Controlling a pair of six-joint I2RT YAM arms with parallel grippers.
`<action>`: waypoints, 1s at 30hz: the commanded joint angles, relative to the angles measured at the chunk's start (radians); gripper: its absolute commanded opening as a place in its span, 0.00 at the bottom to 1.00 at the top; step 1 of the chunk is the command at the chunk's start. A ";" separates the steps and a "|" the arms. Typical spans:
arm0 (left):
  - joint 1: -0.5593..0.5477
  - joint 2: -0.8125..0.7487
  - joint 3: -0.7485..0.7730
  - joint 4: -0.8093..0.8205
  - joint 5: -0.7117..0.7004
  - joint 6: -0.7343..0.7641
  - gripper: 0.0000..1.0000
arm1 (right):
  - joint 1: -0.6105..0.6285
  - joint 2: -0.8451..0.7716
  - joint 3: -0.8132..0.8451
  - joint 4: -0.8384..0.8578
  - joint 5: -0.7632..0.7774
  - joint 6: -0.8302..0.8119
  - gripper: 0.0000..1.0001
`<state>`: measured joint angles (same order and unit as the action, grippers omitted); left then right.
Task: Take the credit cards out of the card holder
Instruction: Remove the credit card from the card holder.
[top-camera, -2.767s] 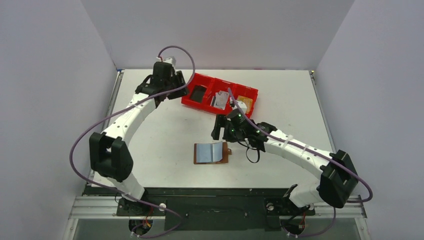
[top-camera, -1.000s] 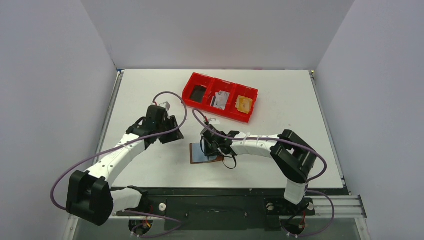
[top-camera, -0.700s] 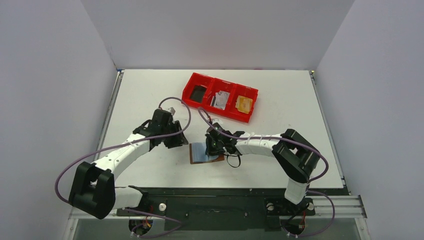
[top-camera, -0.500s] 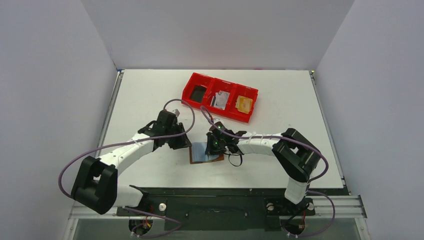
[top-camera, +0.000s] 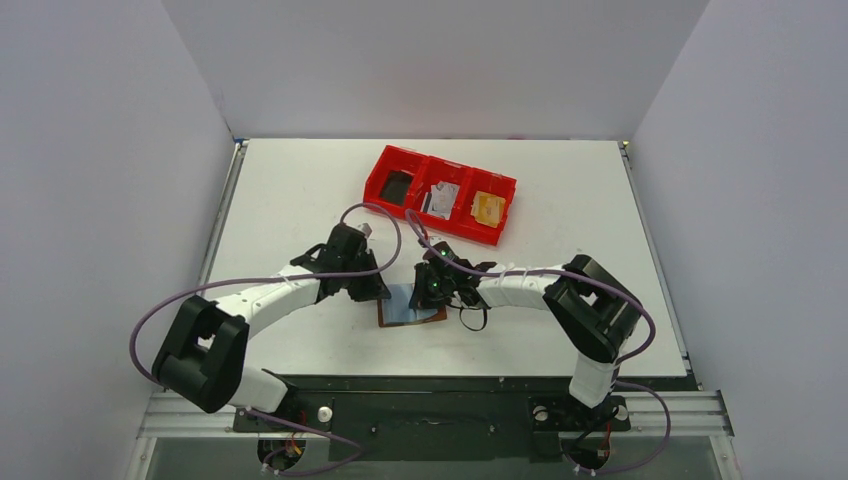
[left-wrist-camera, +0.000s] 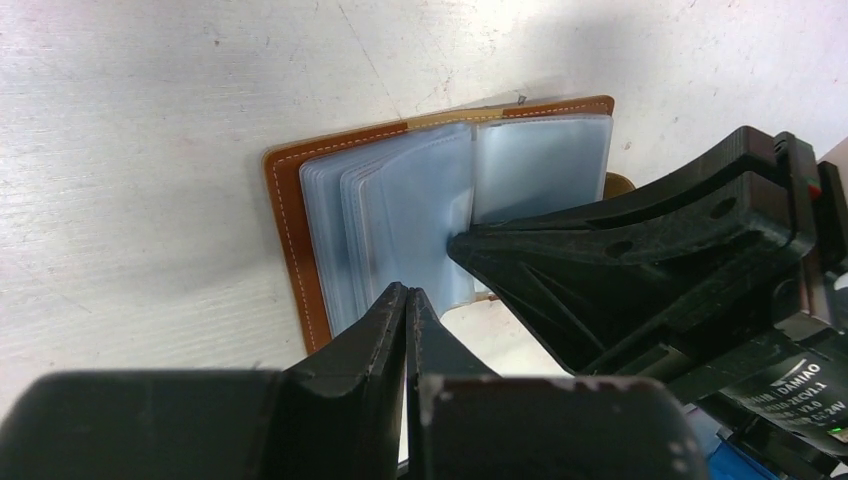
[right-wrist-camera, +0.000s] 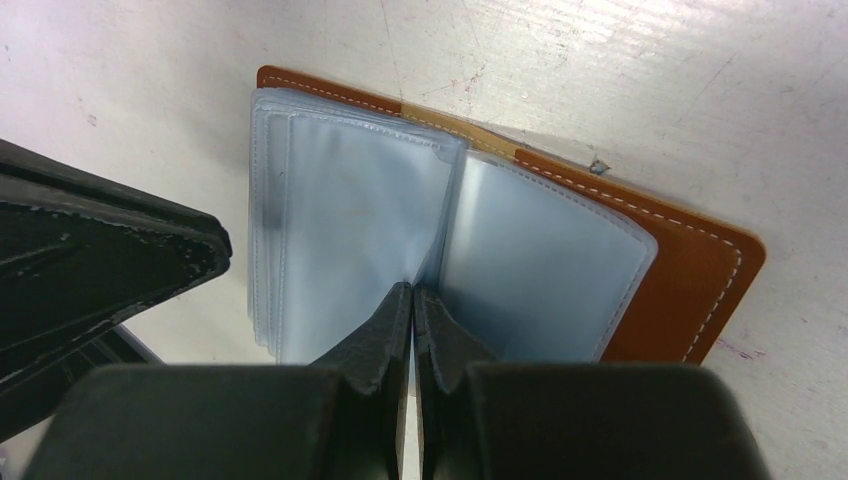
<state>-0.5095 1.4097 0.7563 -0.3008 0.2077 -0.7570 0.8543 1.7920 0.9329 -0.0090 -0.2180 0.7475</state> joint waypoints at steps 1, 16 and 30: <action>-0.014 0.023 -0.007 0.065 0.011 -0.013 0.00 | -0.004 0.050 -0.037 -0.033 0.019 -0.009 0.00; -0.053 0.081 -0.014 0.093 -0.005 -0.020 0.00 | -0.005 0.052 -0.035 -0.034 0.015 -0.008 0.00; -0.073 0.120 -0.007 0.124 -0.010 -0.040 0.00 | -0.005 0.004 0.029 -0.079 0.031 -0.012 0.11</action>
<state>-0.5755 1.5146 0.7414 -0.2249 0.2062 -0.7845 0.8505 1.7924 0.9386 -0.0170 -0.2283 0.7509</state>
